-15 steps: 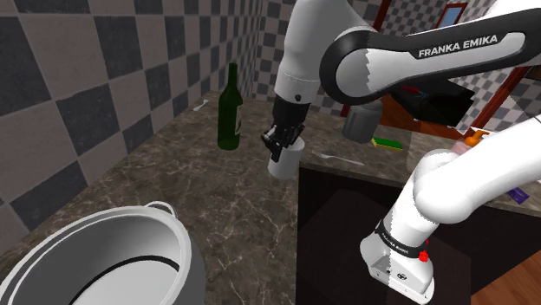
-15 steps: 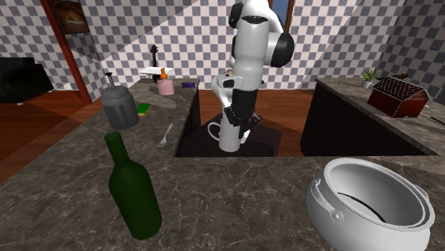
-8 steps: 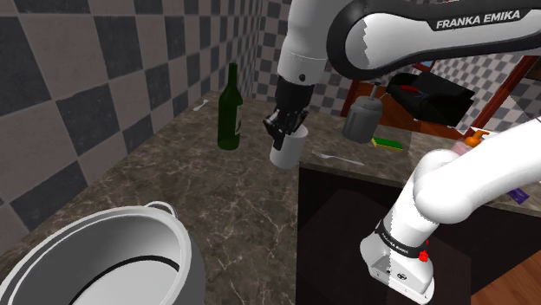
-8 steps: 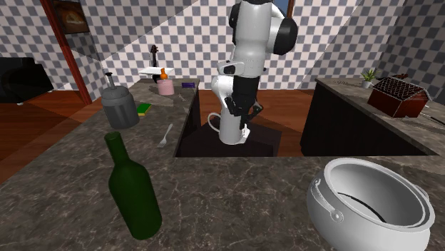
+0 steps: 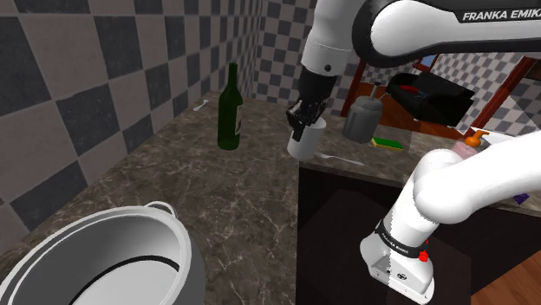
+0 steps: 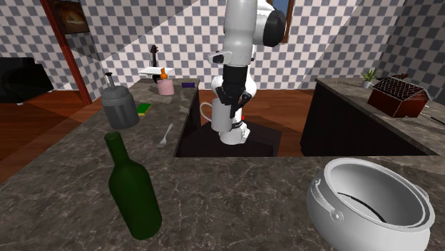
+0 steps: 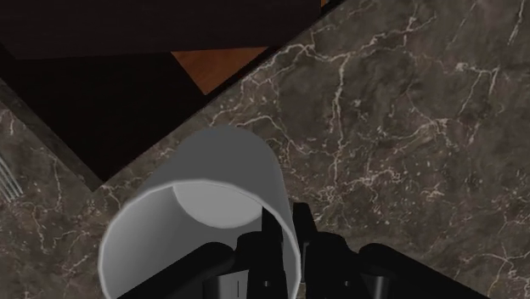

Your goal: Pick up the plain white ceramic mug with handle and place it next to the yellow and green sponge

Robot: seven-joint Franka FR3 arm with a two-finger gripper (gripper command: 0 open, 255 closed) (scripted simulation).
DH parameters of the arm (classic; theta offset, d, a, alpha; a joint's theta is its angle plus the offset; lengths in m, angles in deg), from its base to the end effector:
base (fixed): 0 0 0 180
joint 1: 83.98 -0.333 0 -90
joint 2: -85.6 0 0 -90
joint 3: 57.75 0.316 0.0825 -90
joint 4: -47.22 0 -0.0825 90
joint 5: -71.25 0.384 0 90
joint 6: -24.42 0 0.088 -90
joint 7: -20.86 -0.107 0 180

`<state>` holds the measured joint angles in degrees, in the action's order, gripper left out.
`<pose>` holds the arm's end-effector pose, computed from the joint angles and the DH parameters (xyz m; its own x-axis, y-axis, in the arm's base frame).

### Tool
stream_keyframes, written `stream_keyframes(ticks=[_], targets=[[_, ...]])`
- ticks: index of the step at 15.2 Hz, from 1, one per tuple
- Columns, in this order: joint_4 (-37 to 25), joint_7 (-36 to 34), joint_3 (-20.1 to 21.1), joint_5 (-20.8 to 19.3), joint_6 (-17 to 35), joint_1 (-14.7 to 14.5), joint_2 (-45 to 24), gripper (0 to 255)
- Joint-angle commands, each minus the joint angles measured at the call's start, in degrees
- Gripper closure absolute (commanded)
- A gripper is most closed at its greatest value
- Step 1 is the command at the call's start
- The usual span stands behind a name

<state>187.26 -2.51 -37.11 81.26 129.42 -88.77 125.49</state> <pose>0.3123 0.1822 0.5241 0.9943 -0.0761 0.0752 -0.0785 -0.9965 0.0296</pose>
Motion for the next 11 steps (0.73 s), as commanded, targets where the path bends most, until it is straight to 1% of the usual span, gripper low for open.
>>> stream_keyframes(ticks=[1, 6, 11], targets=[[3.11, 2.40, -2.46, -0.42, -1.10, -0.17, 3.98, 255], [8.96, 8.25, -8.86, -3.32, -4.49, 0.54, 12.80, 255], [13.15, 14.39, -15.68, -7.99, -8.31, 2.61, 20.66, 255]])
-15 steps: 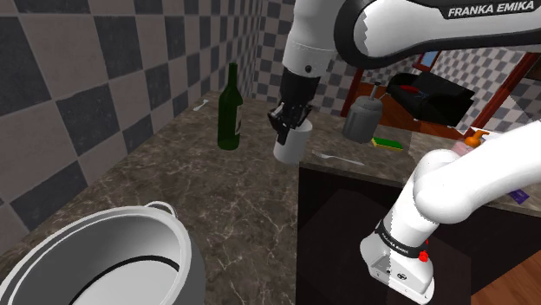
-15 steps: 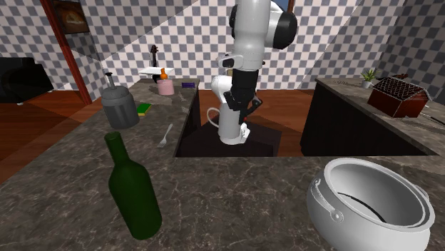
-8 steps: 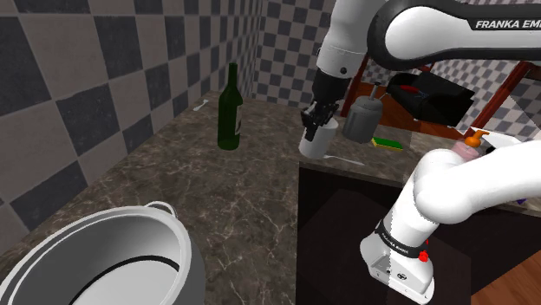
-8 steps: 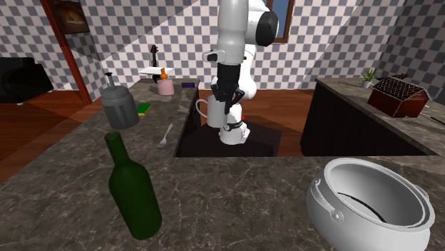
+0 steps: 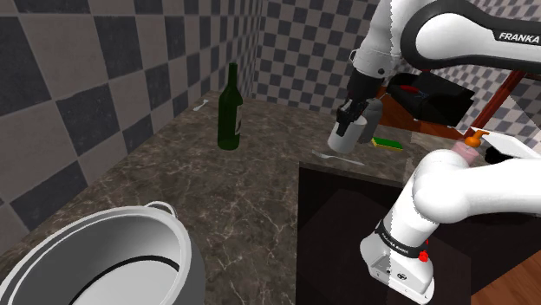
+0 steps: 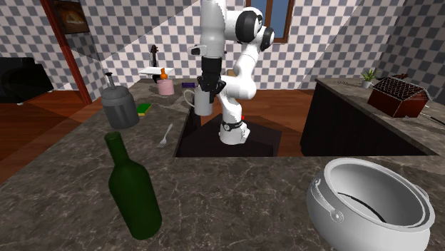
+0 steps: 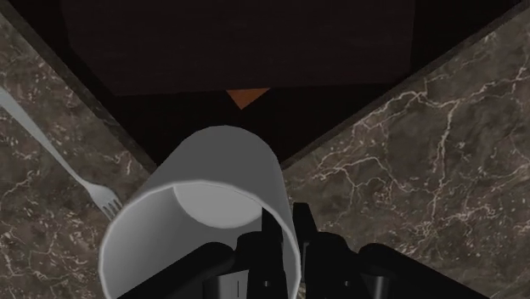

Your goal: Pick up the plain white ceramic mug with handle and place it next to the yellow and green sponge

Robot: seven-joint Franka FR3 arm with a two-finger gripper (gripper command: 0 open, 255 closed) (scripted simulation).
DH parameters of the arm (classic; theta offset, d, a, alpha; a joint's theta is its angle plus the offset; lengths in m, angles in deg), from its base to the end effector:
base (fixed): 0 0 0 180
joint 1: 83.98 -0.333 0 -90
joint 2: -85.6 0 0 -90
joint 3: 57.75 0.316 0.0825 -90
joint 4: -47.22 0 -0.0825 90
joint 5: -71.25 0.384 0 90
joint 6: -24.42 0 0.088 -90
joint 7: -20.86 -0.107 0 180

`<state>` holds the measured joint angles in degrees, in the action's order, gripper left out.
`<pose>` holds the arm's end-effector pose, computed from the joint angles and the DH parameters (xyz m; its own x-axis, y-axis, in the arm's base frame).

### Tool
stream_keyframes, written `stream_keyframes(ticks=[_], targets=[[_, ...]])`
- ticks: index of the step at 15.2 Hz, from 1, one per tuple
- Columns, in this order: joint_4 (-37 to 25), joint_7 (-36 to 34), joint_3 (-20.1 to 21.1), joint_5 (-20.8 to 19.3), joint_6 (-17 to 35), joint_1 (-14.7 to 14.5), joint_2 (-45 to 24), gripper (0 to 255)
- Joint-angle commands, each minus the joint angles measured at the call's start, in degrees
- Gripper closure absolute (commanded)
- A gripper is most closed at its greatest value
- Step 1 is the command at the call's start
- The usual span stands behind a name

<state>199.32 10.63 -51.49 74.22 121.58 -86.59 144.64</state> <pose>0.2516 0.0489 0.5259 0.9942 -0.0767 0.0753 -0.0791 -0.9964 0.0290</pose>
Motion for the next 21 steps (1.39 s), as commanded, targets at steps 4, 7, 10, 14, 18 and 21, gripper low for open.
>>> stream_keyframes(ticks=[4, 7, 10, 14, 18, 21], targets=[[3.15, 6.56, -7.15, -5.70, -3.45, 3.00, 6.66, 255], [3.91, 10.79, -11.77, -9.72, -5.41, 5.29, 9.61, 255], [4.00, 15.12, -16.59, -14.03, -7.01, 7.65, 11.66, 255], [3.08, 20.97, -23.15, -19.93, -8.45, 10.63, 12.92, 255], [1.01, 26.71, -29.72, -25.70, -9.10, 12.99, 12.62, 255], [-1.25, 30.81, -34.58, -29.80, -9.18, 14.11, 11.59, 255]])
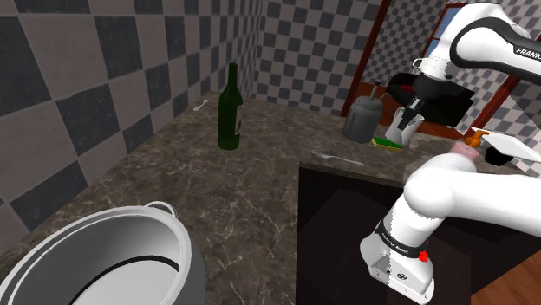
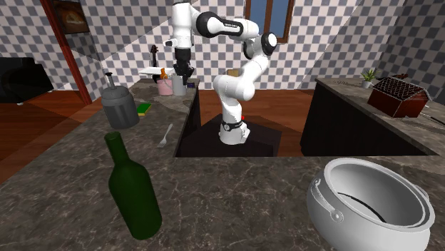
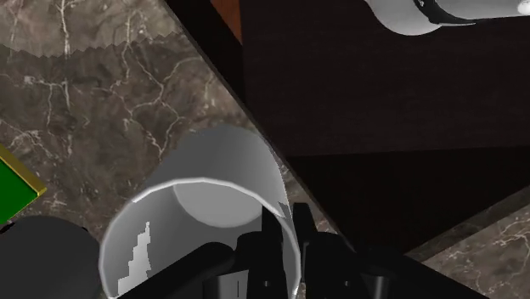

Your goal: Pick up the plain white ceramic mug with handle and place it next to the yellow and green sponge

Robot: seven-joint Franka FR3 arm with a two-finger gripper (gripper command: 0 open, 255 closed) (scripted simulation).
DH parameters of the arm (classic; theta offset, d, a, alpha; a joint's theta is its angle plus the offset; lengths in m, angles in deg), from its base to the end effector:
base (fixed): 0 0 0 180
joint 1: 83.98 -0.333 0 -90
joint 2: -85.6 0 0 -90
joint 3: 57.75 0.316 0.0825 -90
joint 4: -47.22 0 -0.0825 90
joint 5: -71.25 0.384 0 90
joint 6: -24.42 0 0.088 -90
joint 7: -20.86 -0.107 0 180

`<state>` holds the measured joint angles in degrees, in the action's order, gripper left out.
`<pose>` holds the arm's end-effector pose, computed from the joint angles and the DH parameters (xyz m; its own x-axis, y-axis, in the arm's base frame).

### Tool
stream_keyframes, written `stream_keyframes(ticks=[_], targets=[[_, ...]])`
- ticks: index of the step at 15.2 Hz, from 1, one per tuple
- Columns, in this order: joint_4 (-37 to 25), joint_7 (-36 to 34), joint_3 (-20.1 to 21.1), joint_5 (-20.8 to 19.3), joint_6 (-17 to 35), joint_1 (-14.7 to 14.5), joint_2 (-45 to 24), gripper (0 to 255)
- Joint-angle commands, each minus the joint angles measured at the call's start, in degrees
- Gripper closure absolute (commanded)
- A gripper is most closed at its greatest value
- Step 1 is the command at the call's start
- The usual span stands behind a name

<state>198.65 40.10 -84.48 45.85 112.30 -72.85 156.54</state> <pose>0.1388 -0.2039 0.5252 0.9943 -0.0755 0.0753 -0.0778 -0.9966 0.0273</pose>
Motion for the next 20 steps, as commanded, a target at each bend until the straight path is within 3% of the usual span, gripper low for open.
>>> stream_keyframes(ticks=[1, 6, 11, 20], targets=[[-1.46, 2.70, -3.18, -2.70, 0.15, 0.64, -0.80, 255], [-6.80, 9.14, -10.96, -8.49, 0.72, 0.81, -3.91, 255], [-13.55, 15.25, -18.51, -13.03, 1.61, -0.78, -7.78, 255], [-29.06, 25.83, -32.53, -18.17, 3.06, -8.30, -15.10, 255]])
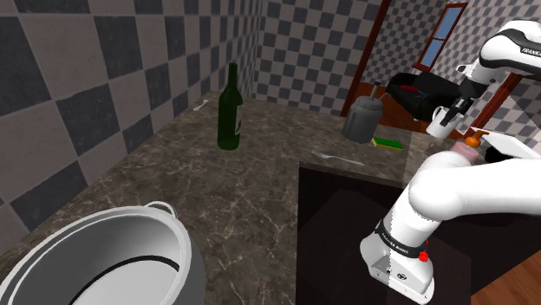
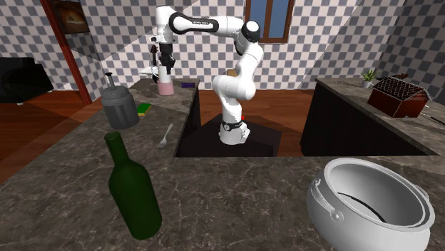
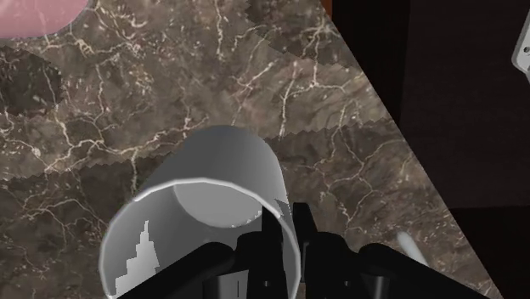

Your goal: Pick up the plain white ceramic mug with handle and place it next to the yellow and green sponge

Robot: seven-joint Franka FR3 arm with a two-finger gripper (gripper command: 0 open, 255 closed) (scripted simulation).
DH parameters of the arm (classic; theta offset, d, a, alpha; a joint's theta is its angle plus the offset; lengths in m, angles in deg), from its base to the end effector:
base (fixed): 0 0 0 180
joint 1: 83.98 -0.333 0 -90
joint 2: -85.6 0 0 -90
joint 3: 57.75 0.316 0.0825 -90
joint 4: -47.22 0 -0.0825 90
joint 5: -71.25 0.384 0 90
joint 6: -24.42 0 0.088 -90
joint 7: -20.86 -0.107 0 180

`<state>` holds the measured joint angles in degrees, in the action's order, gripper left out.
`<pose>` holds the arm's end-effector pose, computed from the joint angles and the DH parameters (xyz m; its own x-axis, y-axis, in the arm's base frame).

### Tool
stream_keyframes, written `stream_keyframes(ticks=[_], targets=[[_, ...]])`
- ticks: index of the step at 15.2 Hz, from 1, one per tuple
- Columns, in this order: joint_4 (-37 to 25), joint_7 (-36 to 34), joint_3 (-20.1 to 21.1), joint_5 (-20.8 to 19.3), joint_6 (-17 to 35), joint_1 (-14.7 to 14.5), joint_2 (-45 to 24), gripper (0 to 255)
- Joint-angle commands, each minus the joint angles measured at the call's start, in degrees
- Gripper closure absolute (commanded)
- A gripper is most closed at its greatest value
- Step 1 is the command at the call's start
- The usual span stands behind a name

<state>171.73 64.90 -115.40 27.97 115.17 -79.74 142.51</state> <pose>0.0289 -0.4440 0.5234 0.9943 -0.0750 0.0753 -0.0773 -0.9966 0.0273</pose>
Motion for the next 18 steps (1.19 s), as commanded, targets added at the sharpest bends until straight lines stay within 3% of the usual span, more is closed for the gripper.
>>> stream_keyframes(ticks=[1, 4, 18], targets=[[-4.14, 2.17, -3.29, -0.68, 0.26, -2.67, -1.80, 255], [-12.02, 6.44, -9.71, -1.77, 0.32, -7.99, -4.25, 255], [-3.97, 4.56, -15.39, -6.80, 8.00, -7.27, -1.50, 255]])
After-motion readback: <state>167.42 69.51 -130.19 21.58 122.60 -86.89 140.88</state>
